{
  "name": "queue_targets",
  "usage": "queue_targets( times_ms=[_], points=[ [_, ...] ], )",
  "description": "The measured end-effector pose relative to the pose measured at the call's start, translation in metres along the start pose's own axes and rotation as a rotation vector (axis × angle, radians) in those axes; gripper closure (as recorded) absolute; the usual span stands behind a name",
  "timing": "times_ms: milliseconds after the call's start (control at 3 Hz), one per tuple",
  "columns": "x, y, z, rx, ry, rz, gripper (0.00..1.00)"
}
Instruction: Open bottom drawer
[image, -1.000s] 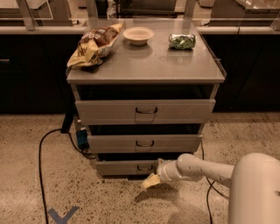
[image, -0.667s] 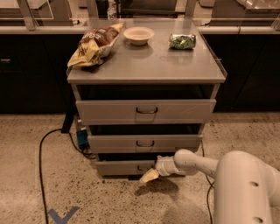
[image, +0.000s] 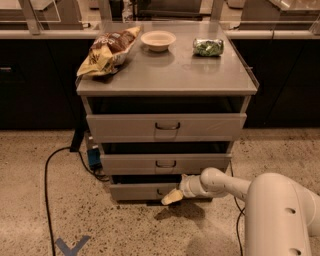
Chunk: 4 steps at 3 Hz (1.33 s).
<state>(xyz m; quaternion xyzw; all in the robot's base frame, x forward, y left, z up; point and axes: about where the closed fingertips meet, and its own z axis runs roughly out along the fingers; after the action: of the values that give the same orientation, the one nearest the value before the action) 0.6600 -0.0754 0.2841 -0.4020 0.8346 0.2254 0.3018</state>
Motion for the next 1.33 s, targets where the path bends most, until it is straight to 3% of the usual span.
queue_targets(
  times_ms=[667, 1333],
  points=[
    [0.019, -0.013, 0.035, -0.012, 0.022, 0.062, 0.00],
    [0.039, 0.005, 0.056, -0.139, 0.094, 0.100, 0.00]
  ],
)
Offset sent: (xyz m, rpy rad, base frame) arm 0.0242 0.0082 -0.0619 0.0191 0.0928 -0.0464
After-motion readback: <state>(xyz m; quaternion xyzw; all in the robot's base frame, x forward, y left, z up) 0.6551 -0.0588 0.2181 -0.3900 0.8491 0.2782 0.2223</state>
